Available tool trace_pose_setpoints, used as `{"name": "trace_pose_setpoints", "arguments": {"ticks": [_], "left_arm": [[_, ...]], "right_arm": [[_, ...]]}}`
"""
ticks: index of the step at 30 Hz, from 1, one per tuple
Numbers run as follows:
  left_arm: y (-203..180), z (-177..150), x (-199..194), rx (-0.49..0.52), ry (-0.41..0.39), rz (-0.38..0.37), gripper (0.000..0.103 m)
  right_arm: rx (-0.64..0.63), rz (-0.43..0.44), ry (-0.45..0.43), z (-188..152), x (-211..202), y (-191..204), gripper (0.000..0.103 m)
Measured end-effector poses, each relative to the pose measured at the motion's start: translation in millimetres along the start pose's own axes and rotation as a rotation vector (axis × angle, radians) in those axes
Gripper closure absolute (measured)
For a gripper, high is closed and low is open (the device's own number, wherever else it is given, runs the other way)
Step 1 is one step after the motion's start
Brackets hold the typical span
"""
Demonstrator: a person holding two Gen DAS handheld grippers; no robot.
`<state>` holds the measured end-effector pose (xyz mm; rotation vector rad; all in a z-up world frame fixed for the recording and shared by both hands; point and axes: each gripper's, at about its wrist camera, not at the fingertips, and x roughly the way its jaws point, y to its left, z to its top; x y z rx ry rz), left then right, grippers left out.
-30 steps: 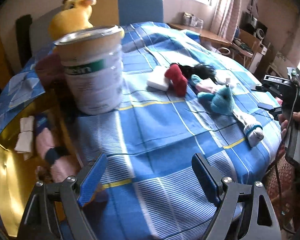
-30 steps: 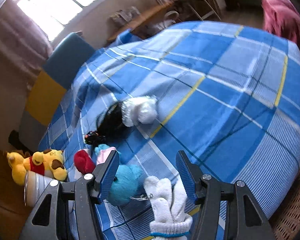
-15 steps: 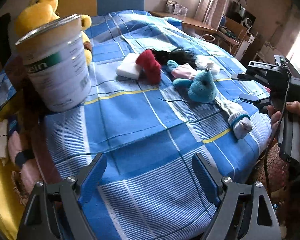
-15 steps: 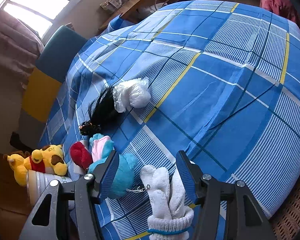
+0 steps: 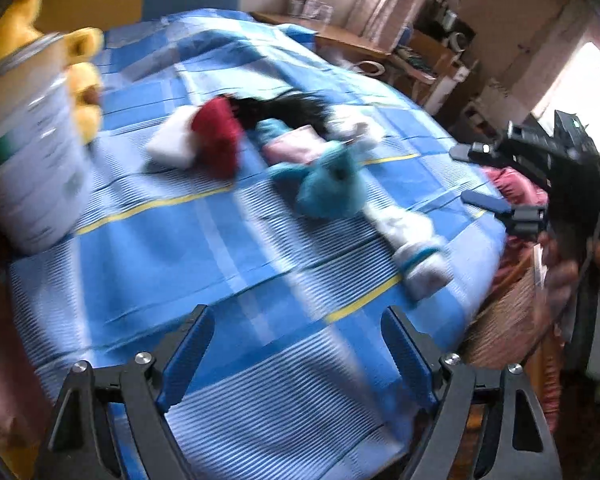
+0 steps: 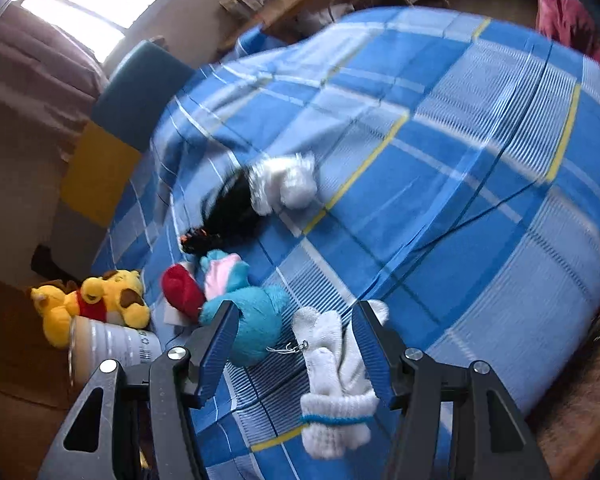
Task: Organize soft objects
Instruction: 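Grasp the white knit gloves with the left tool while the right tool moves to the blue plush mouse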
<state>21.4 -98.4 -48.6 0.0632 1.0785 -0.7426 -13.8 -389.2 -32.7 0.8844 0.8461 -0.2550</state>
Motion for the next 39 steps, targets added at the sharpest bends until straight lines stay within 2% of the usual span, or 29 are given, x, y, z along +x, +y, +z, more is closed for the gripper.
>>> {"name": "trace_pose_setpoints", "arguments": {"ticks": [2, 8, 15, 16, 19, 21, 25, 29, 33, 35, 36, 39], "left_arm": [[-18, 13, 11, 0.022, 0.011, -0.053, 0.025], [-68, 34, 51, 0.067, 0.083, -0.147, 0.025], [-100, 43, 100, 0.084, 0.130, -0.129, 0.024], [-103, 42, 105, 0.095, 0.131, -0.131, 0.027], [-109, 34, 117, 0.171, 0.179, -0.122, 0.058], [-104, 29, 107, 0.179, 0.139, -0.136, 0.063], [-71, 20, 69, 0.142, 0.063, -0.114, 0.064], [-35, 0, 37, 0.124, -0.016, 0.011, 0.063], [11, -26, 11, 0.031, -0.061, 0.105, 0.063], [29, -37, 8, 0.003, -0.077, 0.165, 0.063], [37, -41, 9, -0.011, -0.068, 0.182, 0.063], [51, -48, 14, -0.038, -0.081, 0.154, 0.060]], "right_arm": [[-0.021, -0.011, -0.025, 1, -13, 1, 0.043], [-0.067, -0.039, -0.123, 1, -45, 2, 0.043], [-0.098, -0.047, -0.164, 1, -60, 1, 0.043], [-0.096, -0.045, -0.163, 1, -60, -1, 0.043], [-0.086, -0.041, -0.152, -1, -56, -4, 0.043], [-0.088, -0.035, -0.144, -3, -52, -2, 0.043], [-0.132, -0.004, -0.112, -6, -41, 13, 0.043], [-0.215, 0.023, -0.044, -9, -16, 41, 0.043], [-0.306, 0.034, 0.039, -12, 18, 75, 0.043], [-0.358, 0.017, 0.068, -13, 37, 91, 0.042], [-0.386, 0.000, 0.078, -13, 47, 98, 0.039], [-0.508, -0.104, 0.123, -17, 83, 116, 0.035]]}}
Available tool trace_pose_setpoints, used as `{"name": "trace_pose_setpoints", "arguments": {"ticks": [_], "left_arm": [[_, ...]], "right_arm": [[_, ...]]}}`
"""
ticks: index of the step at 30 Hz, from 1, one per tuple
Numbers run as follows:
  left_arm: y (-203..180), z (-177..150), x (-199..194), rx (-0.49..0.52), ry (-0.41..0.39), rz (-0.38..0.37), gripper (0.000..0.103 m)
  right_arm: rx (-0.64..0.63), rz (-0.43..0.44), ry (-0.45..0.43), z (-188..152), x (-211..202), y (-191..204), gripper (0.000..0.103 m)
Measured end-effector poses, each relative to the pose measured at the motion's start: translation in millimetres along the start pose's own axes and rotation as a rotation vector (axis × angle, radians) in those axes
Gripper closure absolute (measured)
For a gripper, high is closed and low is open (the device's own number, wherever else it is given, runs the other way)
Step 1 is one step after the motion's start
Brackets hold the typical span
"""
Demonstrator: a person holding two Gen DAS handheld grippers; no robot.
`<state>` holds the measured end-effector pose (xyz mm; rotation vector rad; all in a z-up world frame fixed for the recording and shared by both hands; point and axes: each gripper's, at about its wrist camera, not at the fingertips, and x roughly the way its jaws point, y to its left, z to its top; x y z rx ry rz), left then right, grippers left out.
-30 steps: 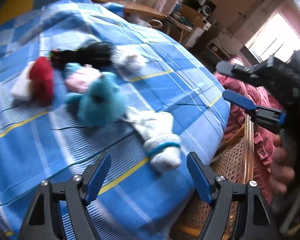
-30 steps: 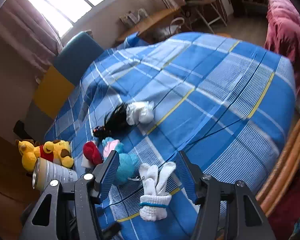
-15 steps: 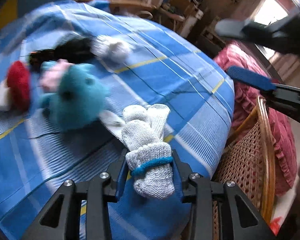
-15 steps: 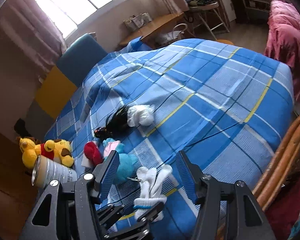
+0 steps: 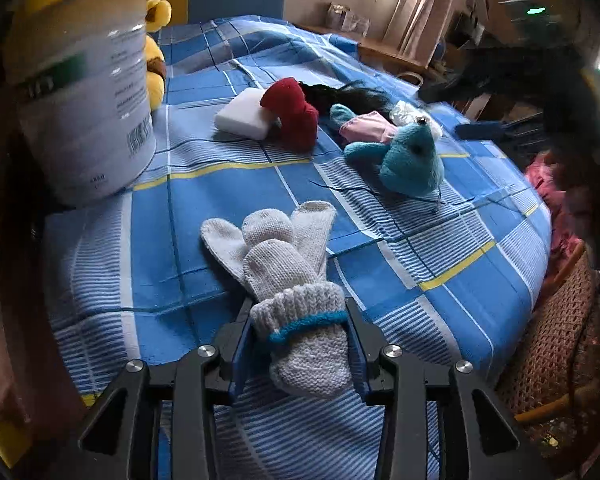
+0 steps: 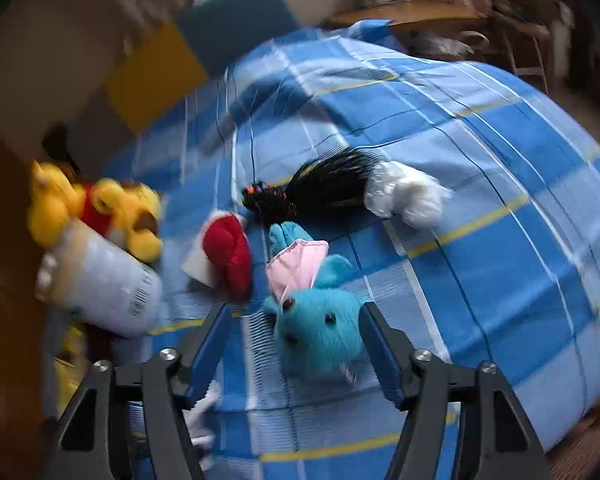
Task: Organize soft objects
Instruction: 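Grasp the white knit gloves with the left tool while the right tool moves to the blue plush mouse, then close the right tool on the blue plush mouse with pink hat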
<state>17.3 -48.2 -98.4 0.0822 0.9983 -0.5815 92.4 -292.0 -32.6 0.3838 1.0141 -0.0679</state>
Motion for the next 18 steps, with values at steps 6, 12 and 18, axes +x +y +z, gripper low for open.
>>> {"name": "trace_pose_setpoints", "arguments": {"ticks": [6, 12, 18], "left_arm": [[-6, -9, 9, 0.067, -0.037, 0.033, 0.060], [-9, -8, 11, 0.081, -0.058, 0.047, 0.060], [-9, -11, 9, 0.085, -0.077, 0.048, 0.060]], "right_arm": [[-0.116, -0.143, 0.116, -15, 60, 3, 0.038], [-0.125, -0.135, 0.120, -18, 61, 1, 0.044], [-0.114, -0.114, 0.139, -18, 68, -5, 0.039]]}}
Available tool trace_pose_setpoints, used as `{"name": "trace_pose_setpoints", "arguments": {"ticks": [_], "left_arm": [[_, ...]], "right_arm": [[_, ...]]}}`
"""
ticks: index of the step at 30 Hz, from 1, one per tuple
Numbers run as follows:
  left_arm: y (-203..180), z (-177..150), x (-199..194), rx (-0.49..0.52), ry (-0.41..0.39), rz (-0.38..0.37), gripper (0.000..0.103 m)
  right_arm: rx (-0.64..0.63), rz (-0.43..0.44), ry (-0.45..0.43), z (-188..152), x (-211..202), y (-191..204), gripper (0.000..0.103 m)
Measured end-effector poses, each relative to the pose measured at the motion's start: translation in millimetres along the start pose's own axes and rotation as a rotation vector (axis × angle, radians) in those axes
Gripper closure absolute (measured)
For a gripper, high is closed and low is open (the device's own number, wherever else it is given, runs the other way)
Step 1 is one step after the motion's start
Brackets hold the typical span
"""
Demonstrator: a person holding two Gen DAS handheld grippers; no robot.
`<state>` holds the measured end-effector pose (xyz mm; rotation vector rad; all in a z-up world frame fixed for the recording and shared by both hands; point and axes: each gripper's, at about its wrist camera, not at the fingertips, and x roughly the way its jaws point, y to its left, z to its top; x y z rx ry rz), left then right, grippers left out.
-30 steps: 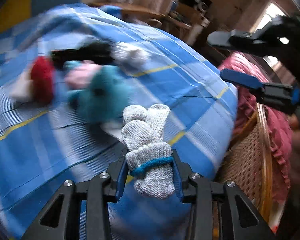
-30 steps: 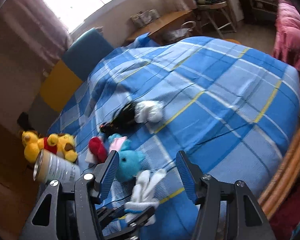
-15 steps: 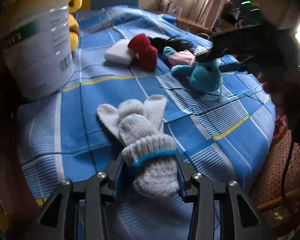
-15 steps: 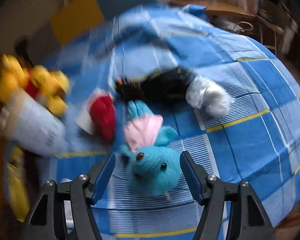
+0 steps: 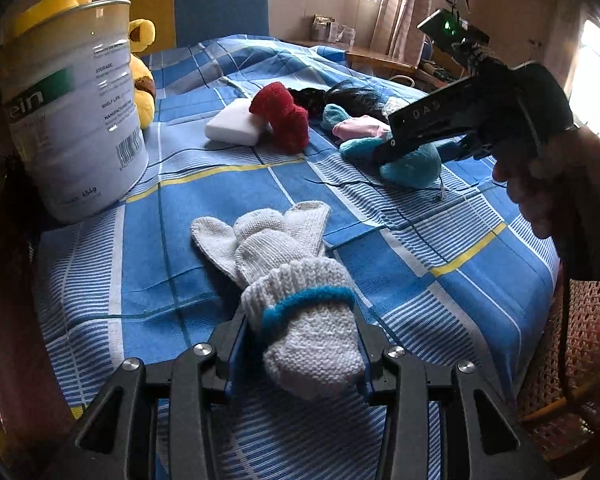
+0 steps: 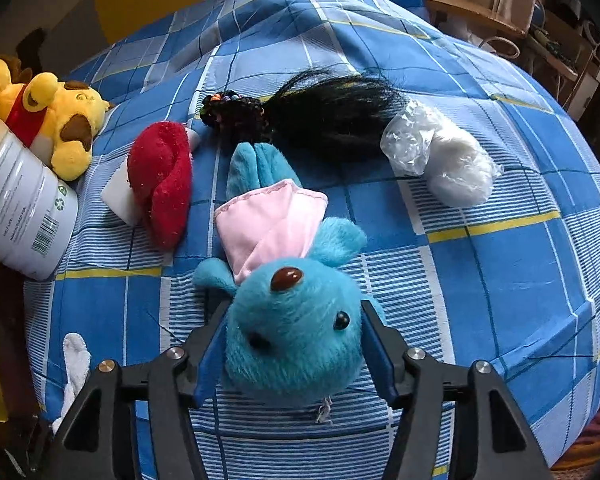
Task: Organize soft objects
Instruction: 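Close the right tool on the blue plush mouse with pink hat, then carry the white gloves into the gold tray and open the left tool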
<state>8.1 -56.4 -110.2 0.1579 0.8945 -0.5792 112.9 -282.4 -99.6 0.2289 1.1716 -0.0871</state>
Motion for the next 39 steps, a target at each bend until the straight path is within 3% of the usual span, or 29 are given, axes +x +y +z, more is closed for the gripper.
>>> {"name": "trace_pose_setpoints", "arguments": {"ticks": [13, 27, 39], "left_arm": [[-1, -1, -2, 0.009, -0.008, 0.008, 0.060], [1, 1, -11, -0.025, 0.016, 0.008, 0.064], [12, 16, -76, -0.062, -0.105, 0.041, 0.064]], "right_arm": [[-0.103, -0.094, 0.003, -3, 8, 13, 0.034], [-0.109, -0.107, -0.009, -4, 9, 20, 0.035], [-0.119, -0.123, -0.019, -7, 10, 25, 0.037]]}}
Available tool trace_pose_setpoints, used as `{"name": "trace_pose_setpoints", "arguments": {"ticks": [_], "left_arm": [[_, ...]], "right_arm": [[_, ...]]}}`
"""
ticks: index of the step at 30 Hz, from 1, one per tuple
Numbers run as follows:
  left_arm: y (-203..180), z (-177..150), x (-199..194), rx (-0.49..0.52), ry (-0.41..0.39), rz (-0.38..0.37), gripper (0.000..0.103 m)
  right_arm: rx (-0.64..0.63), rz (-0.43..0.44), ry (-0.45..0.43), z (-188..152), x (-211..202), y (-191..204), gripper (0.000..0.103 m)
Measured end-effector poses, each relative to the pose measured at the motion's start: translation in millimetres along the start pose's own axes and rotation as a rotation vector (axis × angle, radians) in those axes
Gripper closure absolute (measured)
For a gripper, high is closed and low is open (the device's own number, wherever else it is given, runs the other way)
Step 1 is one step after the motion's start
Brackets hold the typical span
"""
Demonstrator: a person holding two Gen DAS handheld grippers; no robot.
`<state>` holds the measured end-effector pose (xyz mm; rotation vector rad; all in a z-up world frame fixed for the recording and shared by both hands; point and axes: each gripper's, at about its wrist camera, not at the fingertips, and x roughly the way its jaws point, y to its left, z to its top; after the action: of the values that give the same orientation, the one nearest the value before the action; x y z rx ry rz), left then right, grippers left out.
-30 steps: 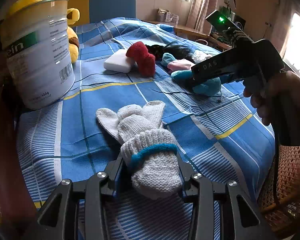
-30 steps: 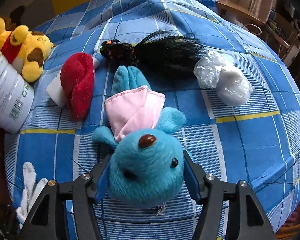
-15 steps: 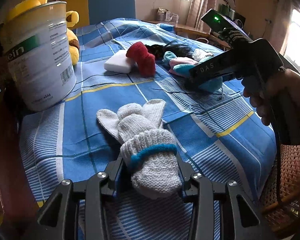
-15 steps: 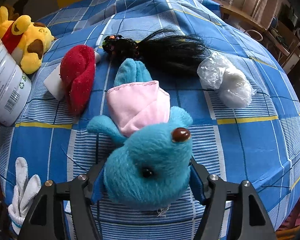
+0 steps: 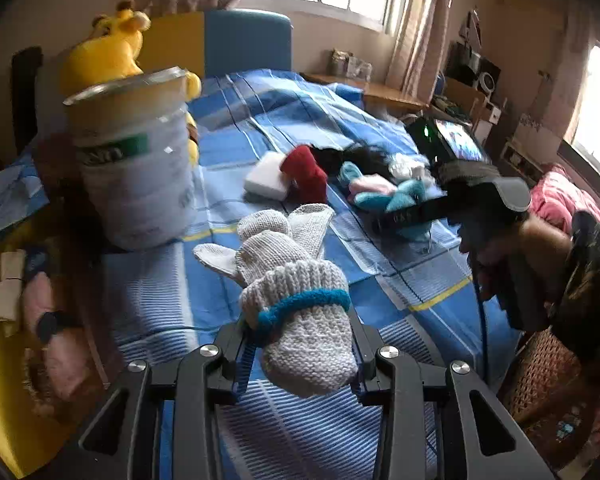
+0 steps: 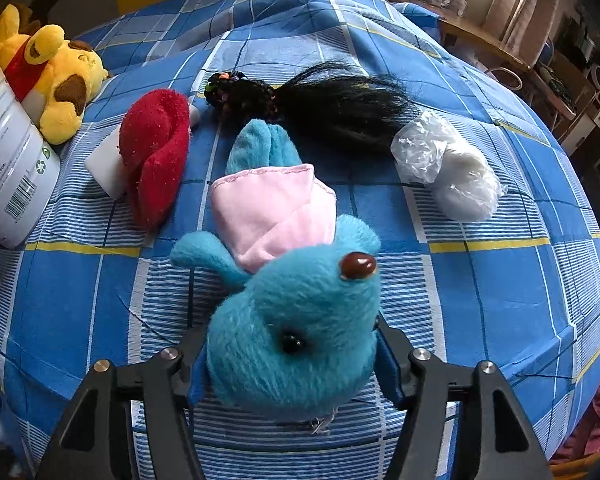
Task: Organize soft objects
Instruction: 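Carry the white gloves into the gold tray and open the left tool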
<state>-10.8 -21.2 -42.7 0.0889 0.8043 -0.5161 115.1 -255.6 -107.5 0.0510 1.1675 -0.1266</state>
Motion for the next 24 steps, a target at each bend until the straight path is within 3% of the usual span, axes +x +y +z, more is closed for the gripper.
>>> {"name": "trace_pose_setpoints", "arguments": {"ticks": [8, 14, 21, 24], "left_arm": [[27, 4, -28, -0.064, -0.031, 0.088, 0.064], [67, 4, -51, -0.171, -0.048, 0.127, 0.064], [169, -11, -87, -0.449, -0.054, 0.184, 0.064], [221, -22, -92, -0.554, -0.035, 0.268, 0.064]], "right_arm": [[-0.005, -0.006, -0.003, 0, -1, -1, 0.036], [-0.016, -0.018, -0.006, -1, -1, 3, 0.037], [-0.020, -0.028, -0.008, -3, -2, 7, 0.037], [-0.018, -0.030, -0.005, -2, -2, 7, 0.037]]}}
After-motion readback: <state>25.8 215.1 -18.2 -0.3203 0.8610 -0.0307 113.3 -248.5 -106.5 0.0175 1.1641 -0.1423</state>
